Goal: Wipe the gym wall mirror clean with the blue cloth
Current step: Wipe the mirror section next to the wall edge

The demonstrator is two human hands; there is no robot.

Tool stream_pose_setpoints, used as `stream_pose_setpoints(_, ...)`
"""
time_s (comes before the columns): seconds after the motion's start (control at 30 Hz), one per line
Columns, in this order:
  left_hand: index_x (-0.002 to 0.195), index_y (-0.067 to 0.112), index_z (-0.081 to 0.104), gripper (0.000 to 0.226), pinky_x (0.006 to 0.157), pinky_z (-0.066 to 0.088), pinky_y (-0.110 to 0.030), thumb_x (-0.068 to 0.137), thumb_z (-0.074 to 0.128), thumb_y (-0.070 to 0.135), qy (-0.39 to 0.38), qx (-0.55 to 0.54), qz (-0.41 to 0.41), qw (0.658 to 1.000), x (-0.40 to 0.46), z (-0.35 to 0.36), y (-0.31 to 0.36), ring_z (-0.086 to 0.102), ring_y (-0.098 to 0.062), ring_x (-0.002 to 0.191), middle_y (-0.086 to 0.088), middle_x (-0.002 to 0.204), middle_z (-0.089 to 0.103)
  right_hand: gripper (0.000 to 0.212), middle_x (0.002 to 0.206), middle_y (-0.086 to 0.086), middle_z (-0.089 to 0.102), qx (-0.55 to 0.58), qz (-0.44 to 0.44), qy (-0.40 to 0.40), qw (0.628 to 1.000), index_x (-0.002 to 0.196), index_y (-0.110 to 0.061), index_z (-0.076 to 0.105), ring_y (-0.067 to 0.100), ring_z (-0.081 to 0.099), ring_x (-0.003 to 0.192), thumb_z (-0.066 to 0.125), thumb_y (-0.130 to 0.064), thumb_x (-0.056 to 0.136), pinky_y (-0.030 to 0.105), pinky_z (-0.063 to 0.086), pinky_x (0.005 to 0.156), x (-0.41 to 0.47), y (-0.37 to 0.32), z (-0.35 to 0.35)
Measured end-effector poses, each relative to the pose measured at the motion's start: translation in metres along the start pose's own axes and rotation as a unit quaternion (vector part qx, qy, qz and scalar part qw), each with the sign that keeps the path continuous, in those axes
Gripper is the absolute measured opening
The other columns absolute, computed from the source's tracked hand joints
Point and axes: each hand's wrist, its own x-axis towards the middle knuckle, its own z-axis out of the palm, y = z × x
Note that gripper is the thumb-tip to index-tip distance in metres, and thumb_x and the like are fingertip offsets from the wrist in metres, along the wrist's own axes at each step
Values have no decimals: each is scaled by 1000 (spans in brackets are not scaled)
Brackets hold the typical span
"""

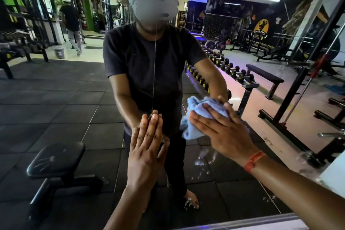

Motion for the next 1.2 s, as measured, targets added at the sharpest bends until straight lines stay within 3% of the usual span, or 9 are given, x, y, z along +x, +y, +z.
stream_pose_setpoints(0.17,163,20,16,80,128,11,-39,98,62,28,9,-14,-3,1000,-2,0,3,14,-23,158,3,171,14,72,165,-5,32,103,135,58,984,158,-22,37,30,25,155,57,-8,90,57,23,122,51,-27,-17)
stream_pose_setpoints(0.37,162,16,24,78,126,19,-43,96,65,25,2,-14,7,1000,-1,-2,0,15,-23,158,2,171,17,59,168,-8,26,32,-96,-54,993,160,-25,32,24,24,155,37,-18,102,54,18,123,13,-5,-8)
stream_pose_setpoints(0.6,160,13,27,76,125,23,-48,95,64,24,7,-7,6,1000,-5,0,1,18,-25,157,-1,170,20,71,164,-2,34,176,218,61,958,158,-18,36,28,12,158,45,-6,89,57,24,122,36,-42,-8)
stream_pose_setpoints(0.73,162,15,23,82,127,17,-43,92,65,25,-15,6,16,1000,-7,-4,-3,14,-24,158,0,171,16,75,166,-9,32,179,90,-54,978,159,-27,36,22,19,157,50,-8,88,60,38,112,-36,-106,24)
stream_pose_setpoints(0.83,163,17,20,80,128,13,-38,97,61,32,-26,24,19,999,-5,-5,-7,12,-21,158,2,171,14,75,165,-16,30,139,141,-36,980,156,-32,38,15,18,157,50,-4,87,54,27,122,-83,-76,29)
stream_pose_setpoints(0.93,162,15,23,77,127,17,-44,97,61,31,-20,23,14,999,-7,-2,-4,11,-23,158,0,171,14,95,169,-17,16,195,363,5,911,158,-25,28,19,10,159,56,14,77,50,9,128,-97,-66,32)
stream_pose_setpoints(1.07,159,10,31,71,126,21,-49,98,62,27,-5,9,-5,1000,-11,3,1,15,-27,158,-3,170,21,88,167,15,27,306,661,147,669,161,-14,22,38,27,153,55,16,86,64,32,117,-41,-128,37)
stream_pose_setpoints(1.1,159,10,32,70,126,21,-50,98,62,26,-7,8,-5,1000,-12,3,1,15,-28,158,-4,170,21,84,166,18,28,321,660,146,664,161,-12,21,39,27,153,53,12,88,63,29,119,-28,-147,36)
stream_pose_setpoints(1.2,160,10,31,70,126,20,-51,98,61,24,-16,7,2,1000,-16,2,-1,14,-29,158,-4,170,19,99,171,5,17,338,488,34,804,164,-23,12,33,5,158,61,11,84,46,16,127,-31,-189,25)
